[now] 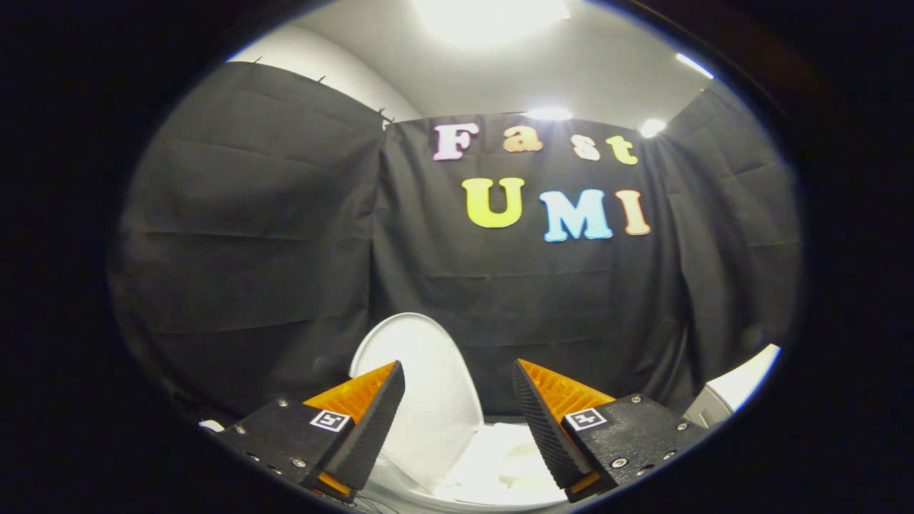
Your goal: Open the toilet lid.
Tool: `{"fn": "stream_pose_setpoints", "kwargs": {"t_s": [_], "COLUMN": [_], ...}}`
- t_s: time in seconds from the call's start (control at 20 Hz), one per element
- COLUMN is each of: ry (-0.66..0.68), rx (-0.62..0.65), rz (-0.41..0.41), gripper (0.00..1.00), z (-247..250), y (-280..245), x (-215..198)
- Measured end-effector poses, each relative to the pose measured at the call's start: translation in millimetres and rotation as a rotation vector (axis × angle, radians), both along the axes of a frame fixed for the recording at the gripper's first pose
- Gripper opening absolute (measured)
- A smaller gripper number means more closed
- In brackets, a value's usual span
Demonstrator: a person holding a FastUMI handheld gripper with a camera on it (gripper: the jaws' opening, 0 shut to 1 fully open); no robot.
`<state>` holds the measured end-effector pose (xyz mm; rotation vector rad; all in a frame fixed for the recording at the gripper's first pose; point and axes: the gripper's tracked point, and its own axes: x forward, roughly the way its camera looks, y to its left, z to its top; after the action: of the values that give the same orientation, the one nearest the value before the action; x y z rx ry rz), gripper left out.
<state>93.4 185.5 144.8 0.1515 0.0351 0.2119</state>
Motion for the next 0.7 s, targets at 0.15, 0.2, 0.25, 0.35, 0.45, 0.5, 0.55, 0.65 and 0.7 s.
{"fn": "stream_pose_setpoints", "kwargs": {"t_s": [0.15, 0.2, 0.25, 0.35, 0.45, 0.5, 0.55, 0.65, 0.7], "ry": [-0.03, -0.042, -0.045, -0.06, -0.073, -0.081, -0.089, -0.104, -0.114], "rx": [0.001, 0.004, 0.007, 0.007, -0.011, -0.023, -0.031, -0.044, -0.042], "rz": [-0.063, -0.075, -0.09, -0.103, -0.118, -0.127, -0.135, -0.147, -0.156], "gripper": [0.94, 0.93, 0.93, 0.93, 0.93, 0.93, 0.93, 0.93, 0.93], "z": [-0.7, -2.0, -4.0, -6.6, -11.8, -14.9, -17.9, -25.0, -27.5], "y": [-36.1, -44.2, -52.4, -63.4, -74.7, -79.2, -83.5, -90.7, -94.4], "x": [-10.5, -16.3, -20.7, -32.0, -44.0, -51.3, -58.5, -70.9, -78.7]}}
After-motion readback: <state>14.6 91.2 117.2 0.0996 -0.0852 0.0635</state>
